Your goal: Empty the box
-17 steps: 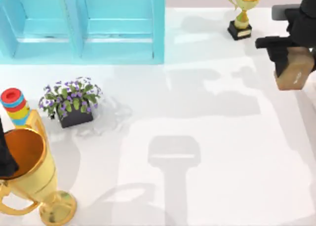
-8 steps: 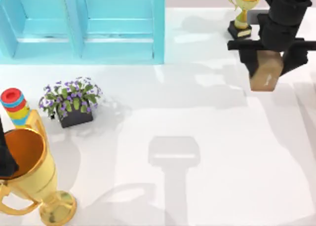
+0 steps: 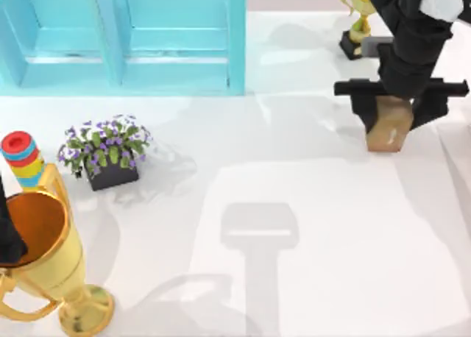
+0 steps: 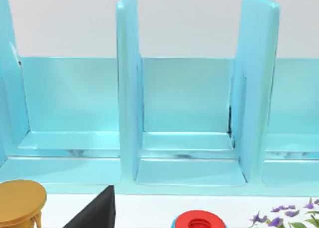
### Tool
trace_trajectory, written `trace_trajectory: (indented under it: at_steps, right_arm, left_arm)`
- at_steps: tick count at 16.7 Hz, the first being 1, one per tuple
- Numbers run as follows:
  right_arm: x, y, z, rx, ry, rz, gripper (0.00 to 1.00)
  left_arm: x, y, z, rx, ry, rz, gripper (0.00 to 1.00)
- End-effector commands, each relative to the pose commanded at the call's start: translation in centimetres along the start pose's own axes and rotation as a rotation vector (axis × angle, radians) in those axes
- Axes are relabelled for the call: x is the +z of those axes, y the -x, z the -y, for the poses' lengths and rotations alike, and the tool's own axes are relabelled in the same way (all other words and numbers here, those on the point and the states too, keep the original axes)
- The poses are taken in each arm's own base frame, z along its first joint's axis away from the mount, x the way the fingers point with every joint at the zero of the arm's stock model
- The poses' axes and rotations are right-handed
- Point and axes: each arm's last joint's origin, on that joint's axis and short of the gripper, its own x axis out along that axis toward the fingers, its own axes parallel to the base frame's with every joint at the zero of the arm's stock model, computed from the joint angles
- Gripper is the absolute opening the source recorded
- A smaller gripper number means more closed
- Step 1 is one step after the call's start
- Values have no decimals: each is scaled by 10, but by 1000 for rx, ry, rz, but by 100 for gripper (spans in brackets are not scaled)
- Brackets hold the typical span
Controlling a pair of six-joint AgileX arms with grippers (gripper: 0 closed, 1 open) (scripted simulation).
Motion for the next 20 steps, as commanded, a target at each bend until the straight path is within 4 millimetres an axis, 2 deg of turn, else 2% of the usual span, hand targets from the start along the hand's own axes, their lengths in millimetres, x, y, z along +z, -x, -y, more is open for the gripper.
trace_trajectory:
  at_steps: [4, 17, 20]
  right_arm:
    - [0, -4, 0, -1, 1, -4, 0]
    - [0, -4, 0, -1, 1, -4, 98]
    - [0, -4, 0, -1, 1, -4, 100]
  left_arm:
    - [0, 0, 0, 0, 0, 0, 100]
    - [0, 0, 0, 0, 0, 0, 100]
    - [0, 0, 0, 0, 0, 0, 100]
